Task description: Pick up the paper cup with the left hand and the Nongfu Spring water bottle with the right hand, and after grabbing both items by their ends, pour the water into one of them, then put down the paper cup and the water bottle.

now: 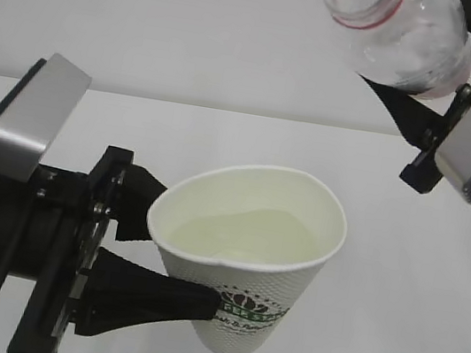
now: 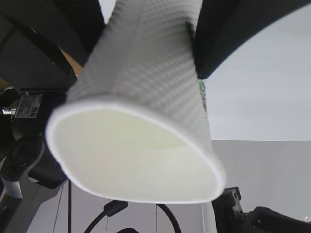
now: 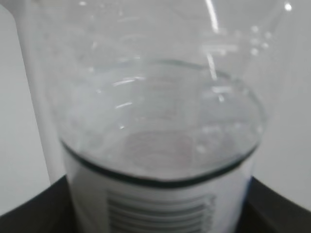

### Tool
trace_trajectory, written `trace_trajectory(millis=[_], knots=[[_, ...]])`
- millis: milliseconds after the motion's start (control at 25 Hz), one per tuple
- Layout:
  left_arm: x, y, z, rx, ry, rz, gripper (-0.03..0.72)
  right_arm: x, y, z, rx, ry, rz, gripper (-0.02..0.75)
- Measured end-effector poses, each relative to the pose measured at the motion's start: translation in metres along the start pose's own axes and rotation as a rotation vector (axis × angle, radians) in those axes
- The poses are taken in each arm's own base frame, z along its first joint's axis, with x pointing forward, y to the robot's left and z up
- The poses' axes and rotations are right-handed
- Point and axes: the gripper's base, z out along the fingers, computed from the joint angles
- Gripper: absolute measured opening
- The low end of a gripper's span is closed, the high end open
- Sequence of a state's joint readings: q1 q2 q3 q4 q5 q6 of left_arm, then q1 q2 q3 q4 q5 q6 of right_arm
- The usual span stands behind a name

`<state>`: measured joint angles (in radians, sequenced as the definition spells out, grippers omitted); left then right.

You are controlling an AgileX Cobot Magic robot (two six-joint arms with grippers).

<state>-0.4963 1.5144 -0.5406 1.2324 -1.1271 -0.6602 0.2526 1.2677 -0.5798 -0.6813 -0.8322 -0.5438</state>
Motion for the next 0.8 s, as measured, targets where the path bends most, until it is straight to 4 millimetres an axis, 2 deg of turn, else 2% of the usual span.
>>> trace_trajectory(millis=[800], knots=[[0.0000, 0.0000, 0.0000, 0.000, 0.000, 0.000, 0.400, 0.0000, 0.0000, 0.0000, 0.000, 0.000, 0.383, 0.481]])
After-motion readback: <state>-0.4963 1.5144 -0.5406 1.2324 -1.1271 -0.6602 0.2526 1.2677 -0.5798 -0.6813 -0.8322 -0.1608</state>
